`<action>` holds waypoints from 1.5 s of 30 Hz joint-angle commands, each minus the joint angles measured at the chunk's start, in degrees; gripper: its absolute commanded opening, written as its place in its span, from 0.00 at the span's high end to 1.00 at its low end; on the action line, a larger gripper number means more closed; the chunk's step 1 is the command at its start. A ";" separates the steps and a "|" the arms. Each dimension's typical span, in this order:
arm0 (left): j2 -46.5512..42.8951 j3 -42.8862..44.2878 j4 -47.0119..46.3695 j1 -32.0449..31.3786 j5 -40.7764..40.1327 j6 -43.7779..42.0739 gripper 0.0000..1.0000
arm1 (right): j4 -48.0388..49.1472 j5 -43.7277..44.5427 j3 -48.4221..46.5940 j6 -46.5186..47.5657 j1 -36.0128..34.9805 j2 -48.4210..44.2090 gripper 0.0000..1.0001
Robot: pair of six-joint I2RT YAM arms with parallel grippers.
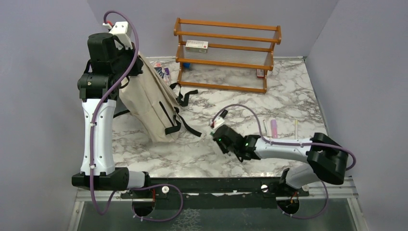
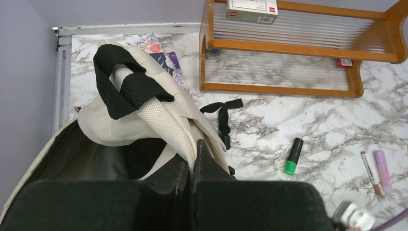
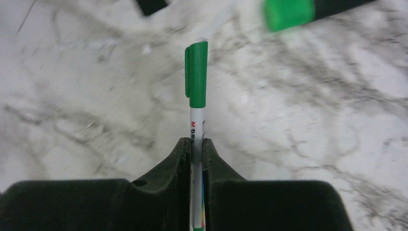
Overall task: Pack the student bag
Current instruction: Move the stationery to the center of the board.
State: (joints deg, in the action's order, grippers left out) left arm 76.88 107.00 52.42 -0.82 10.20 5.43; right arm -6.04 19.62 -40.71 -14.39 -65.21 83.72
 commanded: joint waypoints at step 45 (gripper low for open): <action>6.88 -23.89 -24.74 -57.13 -9.40 -3.39 1.00 | -9.77 -8.71 -1.24 -25.17 39.02 -32.81 0.52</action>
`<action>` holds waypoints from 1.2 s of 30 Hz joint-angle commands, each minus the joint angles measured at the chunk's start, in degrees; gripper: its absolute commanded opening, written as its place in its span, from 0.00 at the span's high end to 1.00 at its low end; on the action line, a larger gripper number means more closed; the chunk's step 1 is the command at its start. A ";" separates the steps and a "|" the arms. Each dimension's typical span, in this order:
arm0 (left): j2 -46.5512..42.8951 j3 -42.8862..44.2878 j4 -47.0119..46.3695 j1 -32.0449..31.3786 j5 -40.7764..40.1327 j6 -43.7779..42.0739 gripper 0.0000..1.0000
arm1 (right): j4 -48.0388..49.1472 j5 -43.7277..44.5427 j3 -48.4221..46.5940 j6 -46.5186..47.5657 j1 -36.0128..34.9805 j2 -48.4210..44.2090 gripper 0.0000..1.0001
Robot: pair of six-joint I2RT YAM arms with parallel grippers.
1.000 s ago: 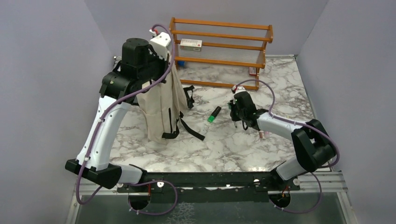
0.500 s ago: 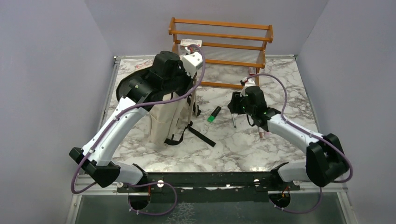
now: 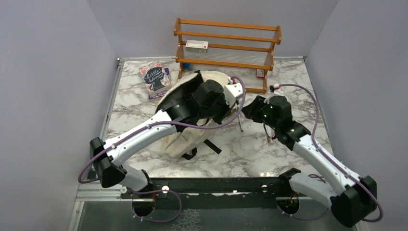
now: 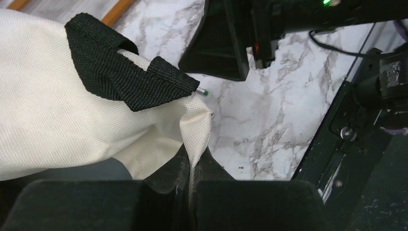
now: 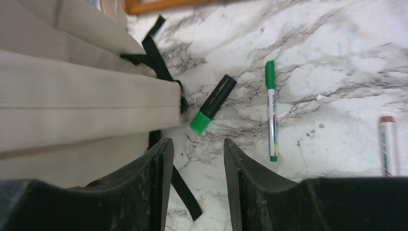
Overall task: Pack the student bag
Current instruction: Move the stationery to the center of the board, then adjust the student bag at the center of the board.
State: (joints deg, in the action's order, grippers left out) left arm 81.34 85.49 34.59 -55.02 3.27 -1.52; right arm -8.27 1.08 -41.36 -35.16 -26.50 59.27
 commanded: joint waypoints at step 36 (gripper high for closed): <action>8.84 -18.30 -25.78 -4.56 -2.80 12.87 0.40 | -19.53 16.62 0.94 -3.50 0.31 -24.30 0.37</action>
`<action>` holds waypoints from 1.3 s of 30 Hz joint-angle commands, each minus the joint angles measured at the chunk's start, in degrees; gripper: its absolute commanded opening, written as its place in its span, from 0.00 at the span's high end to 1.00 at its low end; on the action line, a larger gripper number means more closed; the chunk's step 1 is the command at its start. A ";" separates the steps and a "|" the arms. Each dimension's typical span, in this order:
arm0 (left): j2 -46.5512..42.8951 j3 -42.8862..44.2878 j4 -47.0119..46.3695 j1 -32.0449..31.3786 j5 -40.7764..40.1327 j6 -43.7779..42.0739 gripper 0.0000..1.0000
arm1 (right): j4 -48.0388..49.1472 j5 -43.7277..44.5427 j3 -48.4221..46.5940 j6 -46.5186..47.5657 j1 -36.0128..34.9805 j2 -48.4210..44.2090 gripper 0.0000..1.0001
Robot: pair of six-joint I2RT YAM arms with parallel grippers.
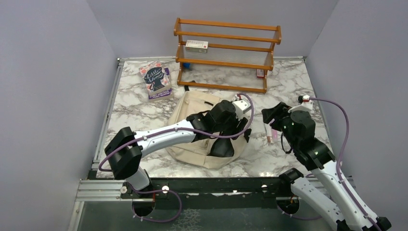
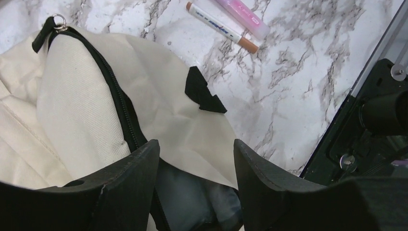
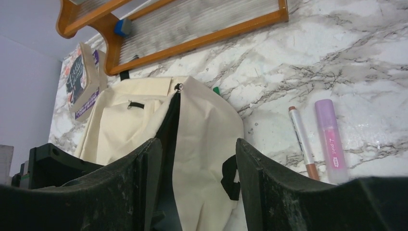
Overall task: Pack the student bag
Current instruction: Adjust the student bag at the center of the board.
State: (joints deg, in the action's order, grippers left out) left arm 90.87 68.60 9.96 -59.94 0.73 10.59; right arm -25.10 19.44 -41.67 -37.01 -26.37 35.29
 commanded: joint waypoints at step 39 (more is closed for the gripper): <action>-7.87 -3.92 6.00 0.45 -10.32 -0.89 0.26 | 45.15 -45.00 12.05 -12.23 0.18 36.57 0.77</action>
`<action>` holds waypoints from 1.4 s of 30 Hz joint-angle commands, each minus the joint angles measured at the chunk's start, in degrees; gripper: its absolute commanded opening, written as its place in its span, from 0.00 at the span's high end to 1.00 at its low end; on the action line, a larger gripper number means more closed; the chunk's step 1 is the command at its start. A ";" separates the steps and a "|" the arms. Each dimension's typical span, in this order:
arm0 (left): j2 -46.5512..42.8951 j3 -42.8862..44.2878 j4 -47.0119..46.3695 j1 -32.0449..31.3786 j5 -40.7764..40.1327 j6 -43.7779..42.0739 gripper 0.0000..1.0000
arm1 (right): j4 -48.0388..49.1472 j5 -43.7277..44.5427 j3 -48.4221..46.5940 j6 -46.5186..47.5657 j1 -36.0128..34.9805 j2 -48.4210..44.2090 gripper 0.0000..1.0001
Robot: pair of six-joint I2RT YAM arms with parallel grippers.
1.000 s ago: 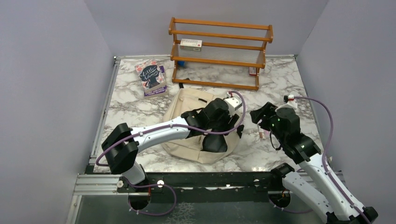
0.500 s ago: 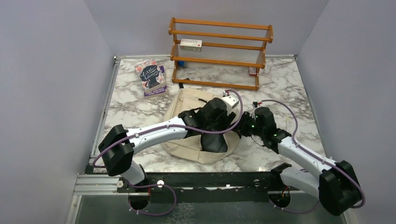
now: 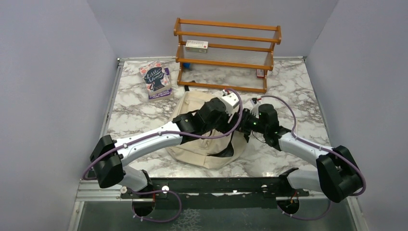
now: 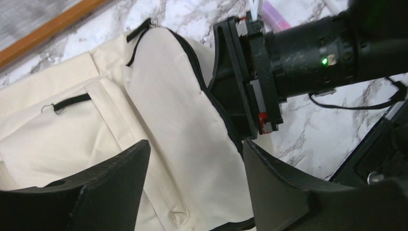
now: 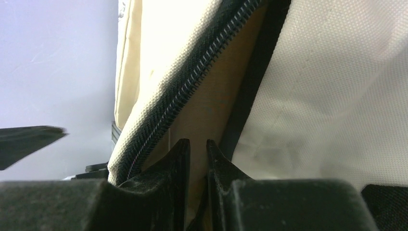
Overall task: Pack the student bag
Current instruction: Adjust the student bag at the center of the board.
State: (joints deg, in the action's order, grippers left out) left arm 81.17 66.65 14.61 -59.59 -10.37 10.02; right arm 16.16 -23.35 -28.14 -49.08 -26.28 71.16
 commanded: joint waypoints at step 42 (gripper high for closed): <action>-5.13 -16.85 -6.55 18.89 3.99 11.38 0.97 | -23.04 26.09 -5.67 14.73 0.08 -9.94 0.38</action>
State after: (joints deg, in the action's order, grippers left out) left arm 77.58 54.61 13.78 -45.43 -11.09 15.97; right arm -0.73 -6.09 -31.59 -38.33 -26.28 61.32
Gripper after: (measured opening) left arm 0.057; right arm 0.593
